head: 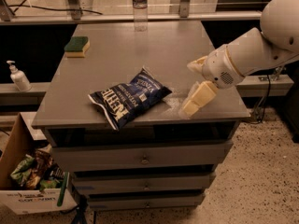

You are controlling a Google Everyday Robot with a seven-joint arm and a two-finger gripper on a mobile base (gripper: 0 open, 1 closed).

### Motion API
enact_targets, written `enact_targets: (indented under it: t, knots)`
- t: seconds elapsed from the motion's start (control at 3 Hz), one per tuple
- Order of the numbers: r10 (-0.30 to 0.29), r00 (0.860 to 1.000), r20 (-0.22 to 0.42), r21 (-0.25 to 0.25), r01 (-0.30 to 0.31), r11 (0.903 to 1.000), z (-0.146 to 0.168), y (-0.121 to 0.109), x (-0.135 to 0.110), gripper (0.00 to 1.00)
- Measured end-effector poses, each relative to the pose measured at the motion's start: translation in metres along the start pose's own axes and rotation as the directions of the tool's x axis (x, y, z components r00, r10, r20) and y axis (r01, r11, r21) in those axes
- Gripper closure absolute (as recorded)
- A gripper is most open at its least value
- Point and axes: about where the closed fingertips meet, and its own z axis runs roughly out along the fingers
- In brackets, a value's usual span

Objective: Move blue chip bag near water bottle

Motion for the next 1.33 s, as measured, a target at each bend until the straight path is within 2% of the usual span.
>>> enact_targets:
  t: [0.33,0.67,1.0,1.33]
  knots:
    - [0.000,1.000,0.000,0.000,0.000,1.0000,0.000,0.000,0.000,0.00]
    - [-0.038,0.999,0.021,-0.021,0.038,0.9990,0.017,-0.010,-0.002,0.00]
    - [-0.095,0.994,0.056,-0.031,0.097,0.9948,0.035,-0.027,-0.005,0.00]
    - [-0.128,0.987,0.098,-0.031,0.131,0.9909,0.043,-0.038,-0.014,0.00]
